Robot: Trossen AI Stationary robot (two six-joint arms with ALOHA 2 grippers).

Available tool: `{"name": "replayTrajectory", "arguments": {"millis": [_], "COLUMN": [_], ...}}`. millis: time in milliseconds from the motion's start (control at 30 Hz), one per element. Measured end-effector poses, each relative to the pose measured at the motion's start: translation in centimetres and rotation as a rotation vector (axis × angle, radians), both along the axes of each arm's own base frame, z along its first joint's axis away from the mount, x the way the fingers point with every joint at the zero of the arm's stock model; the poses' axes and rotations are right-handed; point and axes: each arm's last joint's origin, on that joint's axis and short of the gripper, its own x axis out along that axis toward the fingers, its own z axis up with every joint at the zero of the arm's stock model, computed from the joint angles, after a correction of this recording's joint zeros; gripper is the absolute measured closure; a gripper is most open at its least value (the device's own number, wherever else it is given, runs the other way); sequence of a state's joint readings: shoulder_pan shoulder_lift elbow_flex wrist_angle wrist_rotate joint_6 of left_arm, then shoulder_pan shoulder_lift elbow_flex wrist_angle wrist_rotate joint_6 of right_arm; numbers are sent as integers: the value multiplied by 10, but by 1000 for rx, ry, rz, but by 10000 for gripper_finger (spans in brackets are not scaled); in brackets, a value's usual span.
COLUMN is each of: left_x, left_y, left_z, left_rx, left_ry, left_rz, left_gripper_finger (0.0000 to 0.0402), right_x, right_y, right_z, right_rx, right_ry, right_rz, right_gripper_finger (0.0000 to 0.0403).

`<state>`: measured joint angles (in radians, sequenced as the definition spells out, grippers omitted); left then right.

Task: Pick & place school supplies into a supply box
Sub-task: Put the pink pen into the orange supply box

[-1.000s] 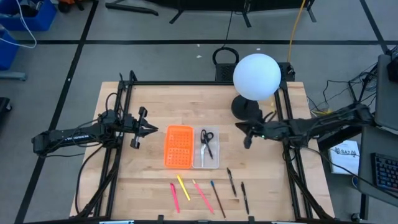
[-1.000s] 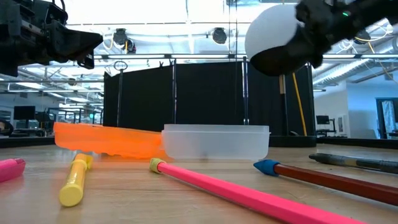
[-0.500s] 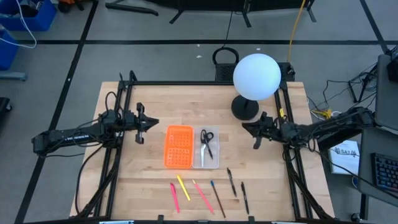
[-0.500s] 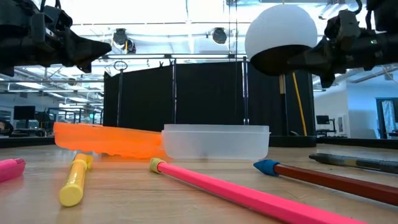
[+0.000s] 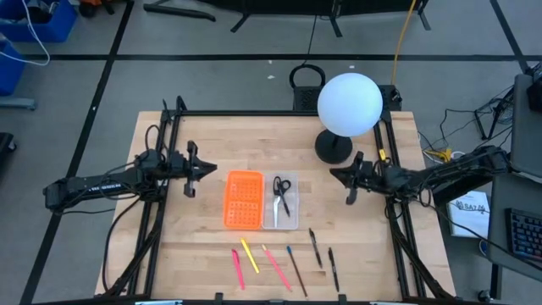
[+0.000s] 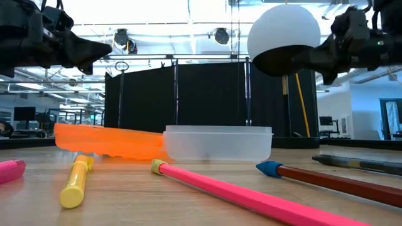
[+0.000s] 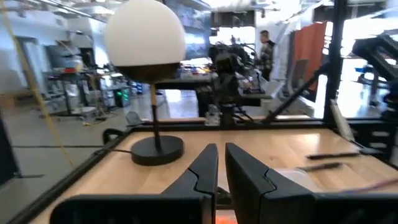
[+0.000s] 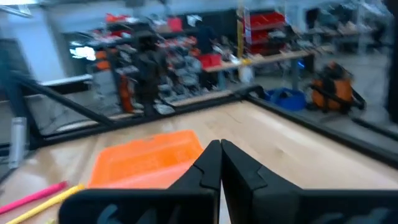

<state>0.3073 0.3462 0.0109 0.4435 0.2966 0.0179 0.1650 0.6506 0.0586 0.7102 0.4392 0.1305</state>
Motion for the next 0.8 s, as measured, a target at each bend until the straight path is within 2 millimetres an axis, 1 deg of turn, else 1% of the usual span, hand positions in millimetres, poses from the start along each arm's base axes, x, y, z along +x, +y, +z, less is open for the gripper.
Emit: {"name": "replayTrajectory", "arguments": {"millis": [167, 267, 433, 533, 600, 667, 800], "left_x": [0, 0, 1, 3, 4, 5, 3], "left_y": [-3, -4, -6, -9, -13, -19, -34], "left_z": [-6, -9, -9, -6, -1, 8, 41], "left_rx": [-99, -138, -243, -273, -262, -242, -229], "left_ry": [62, 98, 109, 163, 185, 197, 210], "left_rz": [-111, -147, -143, -68, 2, 29, 61], "left_gripper_finger": [366, 366, 368, 391, 395, 396, 398], "right_x": [0, 0, 0, -2, -4, -7, -16], "right_y": [3, 4, 7, 7, 7, 6, 5], "right_z": [5, 5, 5, 6, 6, 8, 10], "right_rx": [-75, -115, -162, -170, -188, -196, -210], "right_ry": [-36, -25, -33, -35, -23, -31, -37], "right_rz": [89, 126, 240, 252, 246, 244, 271], "right_gripper_finger": [402, 402, 402, 402, 402, 402, 402]}}
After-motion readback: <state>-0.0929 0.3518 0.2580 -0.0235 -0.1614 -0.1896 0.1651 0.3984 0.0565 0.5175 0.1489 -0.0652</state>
